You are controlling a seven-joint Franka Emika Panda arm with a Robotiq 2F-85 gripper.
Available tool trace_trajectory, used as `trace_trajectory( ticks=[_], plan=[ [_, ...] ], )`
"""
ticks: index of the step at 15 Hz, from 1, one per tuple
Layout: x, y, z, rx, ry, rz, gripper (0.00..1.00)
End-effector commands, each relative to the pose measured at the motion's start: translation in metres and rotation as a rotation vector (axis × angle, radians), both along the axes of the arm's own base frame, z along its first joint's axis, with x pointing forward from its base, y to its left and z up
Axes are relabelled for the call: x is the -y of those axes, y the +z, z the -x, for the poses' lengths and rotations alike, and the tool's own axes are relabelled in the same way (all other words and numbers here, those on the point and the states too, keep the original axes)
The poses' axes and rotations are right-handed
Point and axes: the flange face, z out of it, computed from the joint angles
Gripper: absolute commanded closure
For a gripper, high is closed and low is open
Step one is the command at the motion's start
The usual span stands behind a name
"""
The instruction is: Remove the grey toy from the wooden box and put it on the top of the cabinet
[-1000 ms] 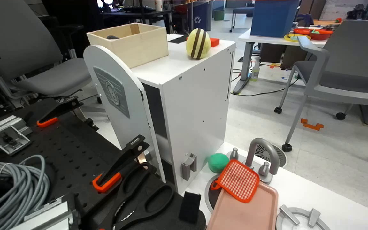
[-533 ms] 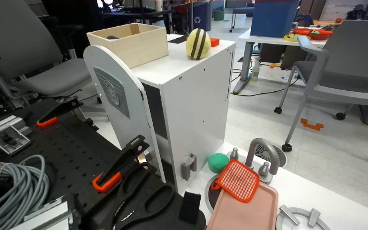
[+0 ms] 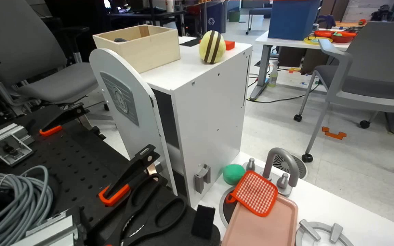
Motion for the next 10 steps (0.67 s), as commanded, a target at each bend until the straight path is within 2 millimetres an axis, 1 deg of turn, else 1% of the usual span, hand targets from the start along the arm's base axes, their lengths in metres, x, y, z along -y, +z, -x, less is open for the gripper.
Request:
trace_trajectory(
  ticks=[1,5,10],
  plan=[
    [-0.004,-0.012,-0.001,-0.002,-0.001,-0.026,0.00],
    [-0.008,-0.025,0.002,-0.036,0.000,-0.051,0.00],
    [-0.005,-0.040,0.009,-0.077,0.007,-0.073,0.00]
  ],
)
